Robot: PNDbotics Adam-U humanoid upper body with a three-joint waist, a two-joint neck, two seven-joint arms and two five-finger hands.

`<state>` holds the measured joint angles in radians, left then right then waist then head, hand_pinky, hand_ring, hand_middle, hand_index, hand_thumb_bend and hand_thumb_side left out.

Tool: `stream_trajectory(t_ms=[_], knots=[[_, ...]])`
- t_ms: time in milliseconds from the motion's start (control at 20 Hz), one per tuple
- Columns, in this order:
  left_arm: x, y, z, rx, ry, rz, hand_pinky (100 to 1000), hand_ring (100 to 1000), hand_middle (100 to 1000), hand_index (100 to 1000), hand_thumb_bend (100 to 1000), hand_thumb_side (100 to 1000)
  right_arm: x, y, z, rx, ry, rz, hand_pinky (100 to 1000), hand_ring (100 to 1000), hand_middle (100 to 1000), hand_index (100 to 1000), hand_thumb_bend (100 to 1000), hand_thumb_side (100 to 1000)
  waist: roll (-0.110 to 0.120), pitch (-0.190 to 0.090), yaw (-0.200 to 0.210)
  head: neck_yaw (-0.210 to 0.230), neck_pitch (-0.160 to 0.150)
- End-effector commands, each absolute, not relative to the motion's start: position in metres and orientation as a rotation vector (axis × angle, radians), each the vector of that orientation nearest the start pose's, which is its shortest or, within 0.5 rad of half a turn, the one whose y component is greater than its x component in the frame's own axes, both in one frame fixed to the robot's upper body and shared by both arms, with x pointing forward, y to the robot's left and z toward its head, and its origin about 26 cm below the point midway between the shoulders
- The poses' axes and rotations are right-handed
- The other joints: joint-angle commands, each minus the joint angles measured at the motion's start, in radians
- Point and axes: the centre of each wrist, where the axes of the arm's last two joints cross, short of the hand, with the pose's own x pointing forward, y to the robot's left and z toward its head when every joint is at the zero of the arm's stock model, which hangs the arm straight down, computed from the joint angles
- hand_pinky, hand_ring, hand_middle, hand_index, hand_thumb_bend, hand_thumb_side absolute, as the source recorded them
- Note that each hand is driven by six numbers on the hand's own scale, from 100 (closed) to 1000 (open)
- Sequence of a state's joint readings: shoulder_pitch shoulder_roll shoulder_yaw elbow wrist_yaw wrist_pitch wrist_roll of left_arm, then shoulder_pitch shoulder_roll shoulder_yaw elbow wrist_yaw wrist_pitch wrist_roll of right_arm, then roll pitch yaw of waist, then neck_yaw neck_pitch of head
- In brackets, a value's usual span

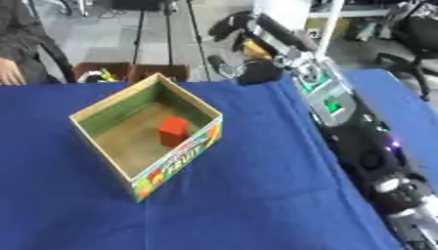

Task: Pick up objects on the table and place them in the box.

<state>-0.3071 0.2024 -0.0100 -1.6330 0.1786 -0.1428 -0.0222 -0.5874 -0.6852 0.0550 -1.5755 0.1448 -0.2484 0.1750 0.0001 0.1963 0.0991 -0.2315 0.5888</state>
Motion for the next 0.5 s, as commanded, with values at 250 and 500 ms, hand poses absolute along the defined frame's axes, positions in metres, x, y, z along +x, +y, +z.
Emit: stream_trajectory(t_ms=[250,500], knots=[[0.345,0.268,0.111,-0.044,-2.08,-0.128,585,835,690,752,769,808,0.322,-0.356,0.206,-0.39,-2.154,0.713,508,760,596,799,109,460,0.018,-0.011,-0.057,0.075,-0.002],[0.344,0.271,0.109,-0.033,-2.077,-0.111,584,836,690,750,766,807,0.303,-0.359,0.173,-0.327,-2.108,0.522,512,770,597,813,100,500,0.024,-0.006,-0.085,0.091,0.013]])
